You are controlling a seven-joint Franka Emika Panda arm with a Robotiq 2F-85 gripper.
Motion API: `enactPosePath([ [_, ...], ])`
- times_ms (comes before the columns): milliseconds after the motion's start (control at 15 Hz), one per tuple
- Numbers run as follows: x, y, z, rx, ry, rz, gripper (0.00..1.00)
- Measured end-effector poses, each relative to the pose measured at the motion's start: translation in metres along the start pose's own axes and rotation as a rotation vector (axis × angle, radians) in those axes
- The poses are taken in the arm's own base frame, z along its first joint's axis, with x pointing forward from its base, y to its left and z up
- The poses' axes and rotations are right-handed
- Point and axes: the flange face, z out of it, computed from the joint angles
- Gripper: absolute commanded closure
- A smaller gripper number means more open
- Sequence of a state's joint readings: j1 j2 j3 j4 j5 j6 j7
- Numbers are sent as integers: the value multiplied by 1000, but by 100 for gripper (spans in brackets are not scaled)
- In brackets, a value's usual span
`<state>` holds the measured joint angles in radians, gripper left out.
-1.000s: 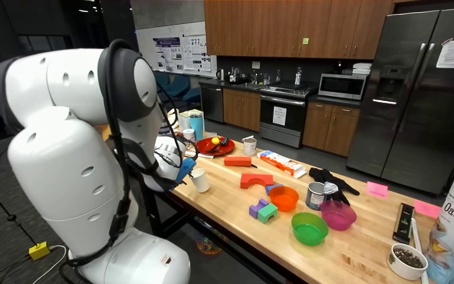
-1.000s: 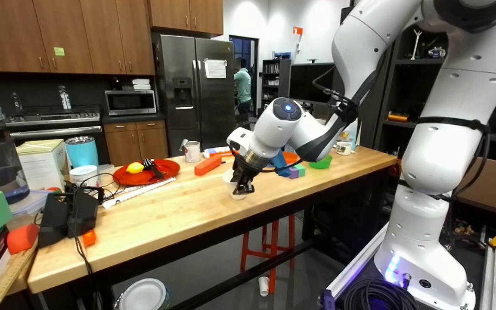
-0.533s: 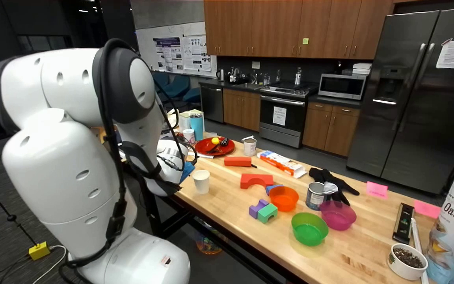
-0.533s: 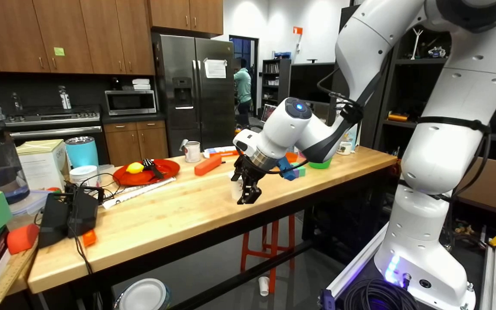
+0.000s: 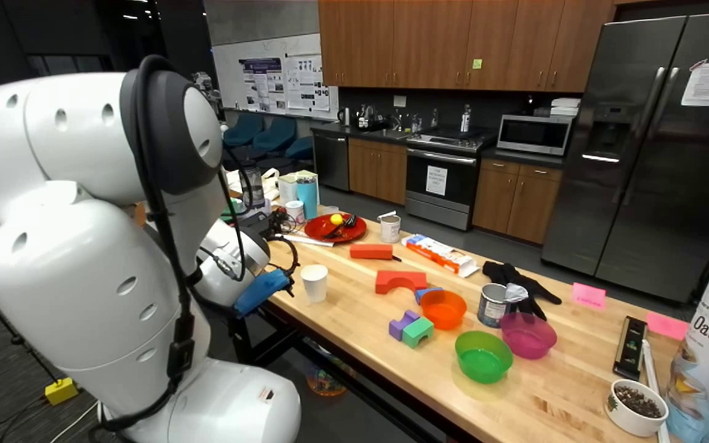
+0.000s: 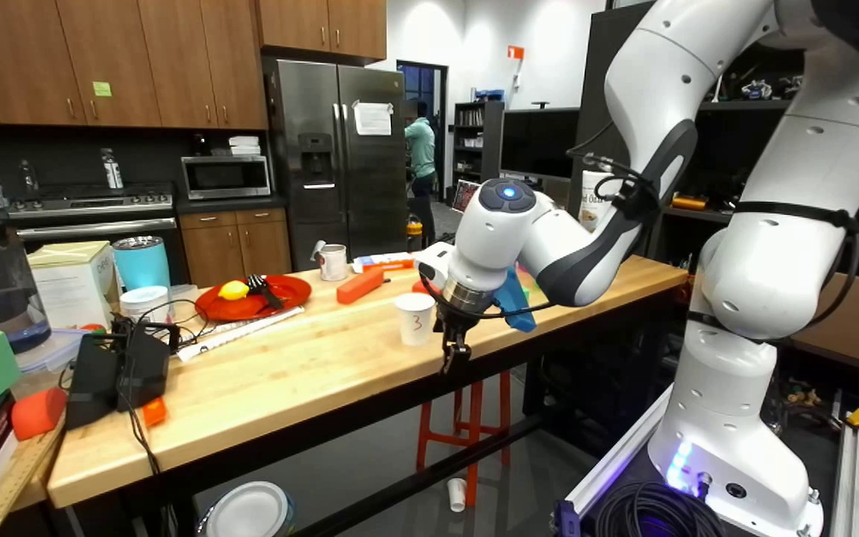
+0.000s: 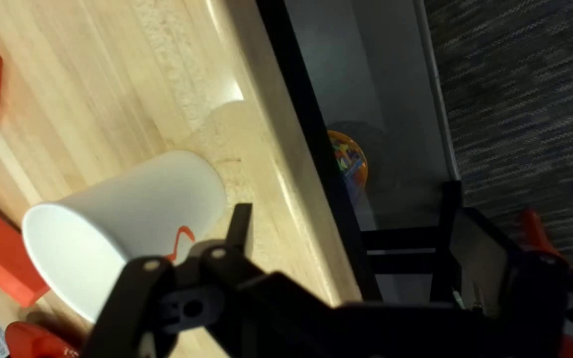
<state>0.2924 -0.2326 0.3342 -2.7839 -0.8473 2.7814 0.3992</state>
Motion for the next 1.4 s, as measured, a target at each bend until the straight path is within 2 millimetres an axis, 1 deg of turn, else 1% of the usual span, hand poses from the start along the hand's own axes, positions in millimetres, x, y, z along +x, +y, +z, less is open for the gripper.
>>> enactPosePath([
  [133, 10, -8, -12, 15, -45, 13, 0],
  [200, 13, -11, -16, 13, -40, 8, 0],
  [533, 13, -15, -16, 10, -49, 25, 0],
  [733, 15, -35, -21, -4, -89, 63, 0],
  [1000, 25, -71, -38, -33, -114, 73, 0],
  [1400, 34, -96, -52, -67, -103, 89, 0],
])
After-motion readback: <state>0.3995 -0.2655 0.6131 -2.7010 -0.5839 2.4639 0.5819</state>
